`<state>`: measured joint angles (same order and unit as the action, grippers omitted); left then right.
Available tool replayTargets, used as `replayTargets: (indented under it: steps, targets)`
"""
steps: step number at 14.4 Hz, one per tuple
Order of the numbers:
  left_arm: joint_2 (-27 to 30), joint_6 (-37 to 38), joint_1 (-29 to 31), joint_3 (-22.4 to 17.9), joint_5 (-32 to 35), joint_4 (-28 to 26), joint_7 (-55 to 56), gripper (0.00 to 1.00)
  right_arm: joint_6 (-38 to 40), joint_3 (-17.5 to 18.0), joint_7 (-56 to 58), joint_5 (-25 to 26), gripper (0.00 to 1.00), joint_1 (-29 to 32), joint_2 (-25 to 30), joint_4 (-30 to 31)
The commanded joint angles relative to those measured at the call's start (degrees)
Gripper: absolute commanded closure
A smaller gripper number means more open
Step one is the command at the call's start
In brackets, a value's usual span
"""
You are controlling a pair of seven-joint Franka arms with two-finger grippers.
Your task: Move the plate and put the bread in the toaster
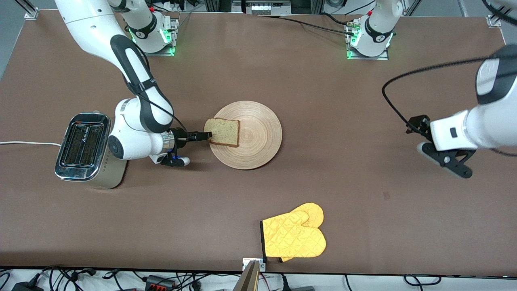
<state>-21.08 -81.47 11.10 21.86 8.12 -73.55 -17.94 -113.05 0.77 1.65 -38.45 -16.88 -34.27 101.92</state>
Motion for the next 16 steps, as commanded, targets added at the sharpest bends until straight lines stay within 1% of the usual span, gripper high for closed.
replayTargets:
  steps: [1, 3, 4, 5, 6, 7, 8, 9, 11, 13, 14, 16]
  targets:
    - [10.25, -0.97, -4.84, -7.68, -0.90, -9.05, 7.37, 0.00, -0.33, -0.16, -0.60, -1.37, 0.00, -1.23, -0.35, 0.47]
    - [13.59, -1.41, -9.33, -15.23, -5.11, -11.61, 10.88, 0.00, -0.06, -0.16, 0.63, -1.28, 0.11, -1.23, -1.41, 0.38]
    - [15.96, -3.24, -9.87, -17.18, -8.09, -13.80, 12.99, 0.00, 0.02, -0.16, 0.98, -1.37, 0.18, -1.40, -1.50, 0.38]
    - [19.29, -6.30, -9.87, -18.07, -10.29, -17.56, 14.49, 0.00, 0.29, -0.16, 1.07, -1.37, 0.24, -1.58, -1.41, 0.38]
    - [22.37, -11.12, -9.87, -18.25, -10.23, -22.03, 14.77, 0.00, 0.81, -0.16, 1.07, -1.37, 0.33, -1.58, -1.41, 0.38]
    - [24.57, -15.00, -9.96, -18.69, -10.14, -25.04, 14.60, 0.00, 1.08, -0.16, 1.07, -1.37, 0.42, -1.41, -1.41, 0.29]
    - [25.64, -17.21, -10.57, -19.56, -10.05, -26.11, 14.34, 0.00, 1.17, -0.16, 1.07, -1.37, 0.51, -1.40, -1.24, 0.21]
    - [25.82, -17.58, -12.06, -20.18, -9.88, -26.04, 14.07, 0.00, 1.17, -0.16, 1.07, -1.37, 0.59, -1.40, -1.15, 0.12]
    - [25.83, -17.50, -14.87, -20.98, -5.42, -25.77, 14.33, 0.00, 1.17, -0.16, 1.07, -1.37, 0.81, -1.40, -0.97, -0.15]
    - [25.74, -17.24, -14.80, -20.80, -4.69, -25.51, 14.68, 0.00, 1.17, -0.16, 0.90, -1.37, 0.98, -1.49, -0.53, -0.93]
    - [25.56, -17.06, -14.27, -20.72, -4.95, -25.59, 14.60, 0.00, 1.69, -0.16, 0.72, -1.28, 1.00, -1.58, -0.36, -1.20]
    - [25.04, -17.06, -14.18, -20.80, -5.04, -24.98, 14.68, 0.00, 4.67, -0.33, 0.37, -1.19, 1.00, -1.75, 0.08, -3.91]
